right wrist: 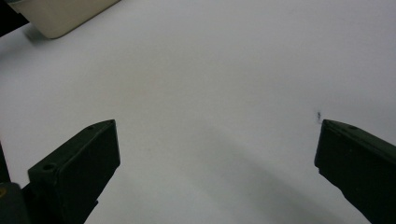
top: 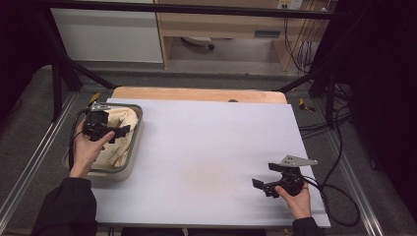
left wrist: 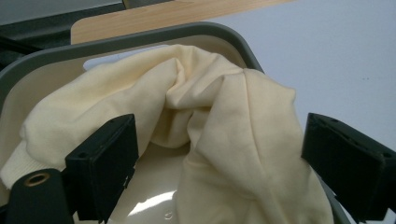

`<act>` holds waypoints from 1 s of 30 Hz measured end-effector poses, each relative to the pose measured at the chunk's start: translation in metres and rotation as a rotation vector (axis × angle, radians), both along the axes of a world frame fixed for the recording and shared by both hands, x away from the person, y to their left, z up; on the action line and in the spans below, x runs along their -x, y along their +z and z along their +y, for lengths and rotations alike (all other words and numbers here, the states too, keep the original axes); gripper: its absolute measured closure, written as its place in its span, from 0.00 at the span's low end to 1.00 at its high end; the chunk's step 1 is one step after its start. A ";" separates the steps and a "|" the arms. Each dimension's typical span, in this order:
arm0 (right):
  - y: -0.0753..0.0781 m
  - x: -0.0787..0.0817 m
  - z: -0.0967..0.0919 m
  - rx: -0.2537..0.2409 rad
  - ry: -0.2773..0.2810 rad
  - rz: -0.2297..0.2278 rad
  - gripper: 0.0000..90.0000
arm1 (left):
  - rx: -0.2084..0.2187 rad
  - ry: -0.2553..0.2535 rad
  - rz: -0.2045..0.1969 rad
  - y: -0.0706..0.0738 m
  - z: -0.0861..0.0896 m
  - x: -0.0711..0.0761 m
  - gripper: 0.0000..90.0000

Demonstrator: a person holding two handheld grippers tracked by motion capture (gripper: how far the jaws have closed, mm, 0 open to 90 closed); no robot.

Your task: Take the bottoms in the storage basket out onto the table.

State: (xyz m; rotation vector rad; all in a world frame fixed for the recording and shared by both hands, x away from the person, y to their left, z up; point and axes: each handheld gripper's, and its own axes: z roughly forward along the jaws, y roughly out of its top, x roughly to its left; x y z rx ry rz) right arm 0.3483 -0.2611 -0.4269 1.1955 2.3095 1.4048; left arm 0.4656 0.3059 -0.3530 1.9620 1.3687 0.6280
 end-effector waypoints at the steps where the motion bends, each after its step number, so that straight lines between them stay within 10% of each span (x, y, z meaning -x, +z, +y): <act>1: 0.000 0.000 0.000 -0.001 0.000 0.001 0.01 | -0.007 0.004 0.001 0.000 -0.001 -0.002 0.12; 30: 0.000 0.000 0.000 0.006 0.000 0.002 0.01 | -0.041 0.009 0.062 -0.027 -0.004 -0.022 0.21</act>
